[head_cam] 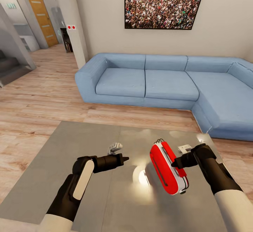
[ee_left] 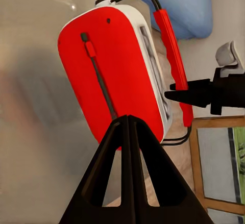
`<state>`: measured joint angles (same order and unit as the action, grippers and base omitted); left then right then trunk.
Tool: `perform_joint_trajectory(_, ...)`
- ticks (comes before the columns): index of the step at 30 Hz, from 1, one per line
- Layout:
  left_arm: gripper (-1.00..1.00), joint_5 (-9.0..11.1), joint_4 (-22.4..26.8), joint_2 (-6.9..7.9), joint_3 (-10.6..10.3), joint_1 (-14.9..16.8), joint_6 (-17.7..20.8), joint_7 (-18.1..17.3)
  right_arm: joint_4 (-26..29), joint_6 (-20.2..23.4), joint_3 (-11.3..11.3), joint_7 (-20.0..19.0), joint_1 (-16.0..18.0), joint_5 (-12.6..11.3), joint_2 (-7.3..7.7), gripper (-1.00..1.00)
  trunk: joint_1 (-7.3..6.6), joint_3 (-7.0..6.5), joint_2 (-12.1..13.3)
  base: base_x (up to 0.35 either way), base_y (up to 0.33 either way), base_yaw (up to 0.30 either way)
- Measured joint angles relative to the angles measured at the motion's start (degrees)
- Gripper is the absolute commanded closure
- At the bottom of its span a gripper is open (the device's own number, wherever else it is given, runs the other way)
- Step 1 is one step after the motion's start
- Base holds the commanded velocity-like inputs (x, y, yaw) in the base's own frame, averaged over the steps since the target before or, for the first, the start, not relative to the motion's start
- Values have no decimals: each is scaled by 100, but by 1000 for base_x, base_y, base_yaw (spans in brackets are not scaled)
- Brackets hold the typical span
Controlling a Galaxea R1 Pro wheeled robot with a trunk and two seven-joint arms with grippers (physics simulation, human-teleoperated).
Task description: Turn on the radio receiver that's on the table in the living room.
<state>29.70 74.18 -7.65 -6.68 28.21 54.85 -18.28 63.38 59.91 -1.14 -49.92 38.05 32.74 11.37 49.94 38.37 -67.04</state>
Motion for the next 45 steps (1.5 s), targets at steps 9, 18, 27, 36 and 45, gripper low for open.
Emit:
perform_joint_trajectory(9,100,0,1,0,0,0,0,0,-302,7,-4,287,-2,18,-5,100,0,0,0,0,0,0)
perform_joint_trajectory(18,100,0,0,0,-4,0,0,0,-977,9,-42,767,-1,-41,-38,100,0,0,0,0,0,0)
perform_joint_trajectory(27,100,0,0,-3,-8,0,0,0,-1002,-318,-45,808,1,-33,-40,100,0,0,0,0,0,0)
perform_joint_trajectory(36,100,8,0,-1,-14,0,0,-3,-1014,-809,-45,887,0,-55,-70,100,0,0,0,0,0,0)
perform_joint_trajectory(45,100,7,-1,0,-12,0,0,-9,-1507,-1558,-51,1276,0,-99,-259,100,0,0,0,0,0,0)
